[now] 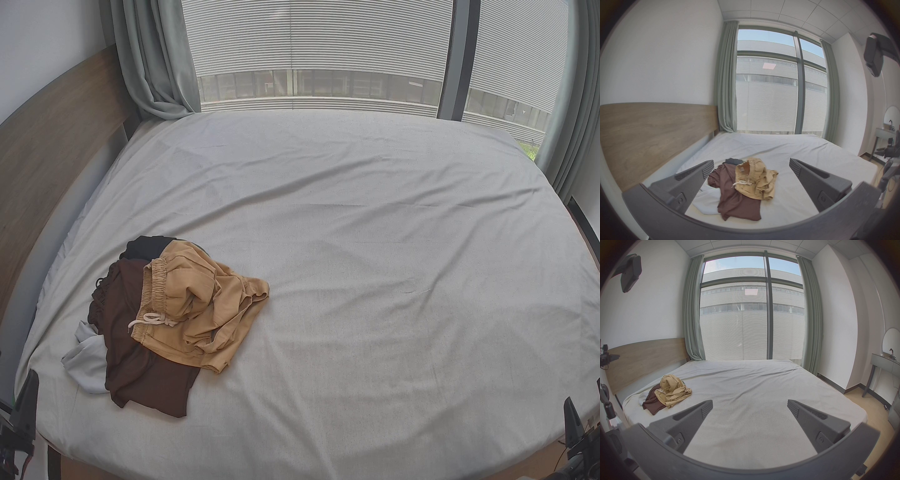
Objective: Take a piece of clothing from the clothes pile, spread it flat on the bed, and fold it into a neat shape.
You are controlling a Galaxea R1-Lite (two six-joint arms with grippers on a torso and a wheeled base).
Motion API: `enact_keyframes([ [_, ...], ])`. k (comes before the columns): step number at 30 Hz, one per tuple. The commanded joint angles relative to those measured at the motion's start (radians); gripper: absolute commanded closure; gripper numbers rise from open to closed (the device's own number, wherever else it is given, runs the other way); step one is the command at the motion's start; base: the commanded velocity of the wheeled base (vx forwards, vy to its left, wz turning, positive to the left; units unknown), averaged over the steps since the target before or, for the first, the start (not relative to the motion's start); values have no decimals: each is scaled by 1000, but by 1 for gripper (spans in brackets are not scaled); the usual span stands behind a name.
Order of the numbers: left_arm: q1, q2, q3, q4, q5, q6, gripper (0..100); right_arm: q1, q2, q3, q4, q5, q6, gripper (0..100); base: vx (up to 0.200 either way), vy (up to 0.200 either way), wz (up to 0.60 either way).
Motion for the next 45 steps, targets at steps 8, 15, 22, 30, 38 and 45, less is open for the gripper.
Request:
enact_keyframes([
  [8,-143,567,-92,-275,-11,-104,0,-1,-12,18,-1,-1,1,0,0,0,0],
  [15,-140,770,-132,-383,-63,-179,0,1,-12,18,-1,-1,1,0,0,0,0],
  [22,-140,908,-232,-386,-84,-204,0,-1,-12,18,-1,-1,2,0,0,0,0],
  [30,-109,1012,-307,-412,-127,-215,0,1,-12,18,-1,-1,2,0,0,0,0],
  [38,-45,1104,-341,-453,-190,-241,0,-1,-12,18,-1,-1,1,0,0,0,0],
  [45,-1,1186,-336,-498,-269,-288,0,-1,-12,18,-1,-1,1,0,0,0,0],
])
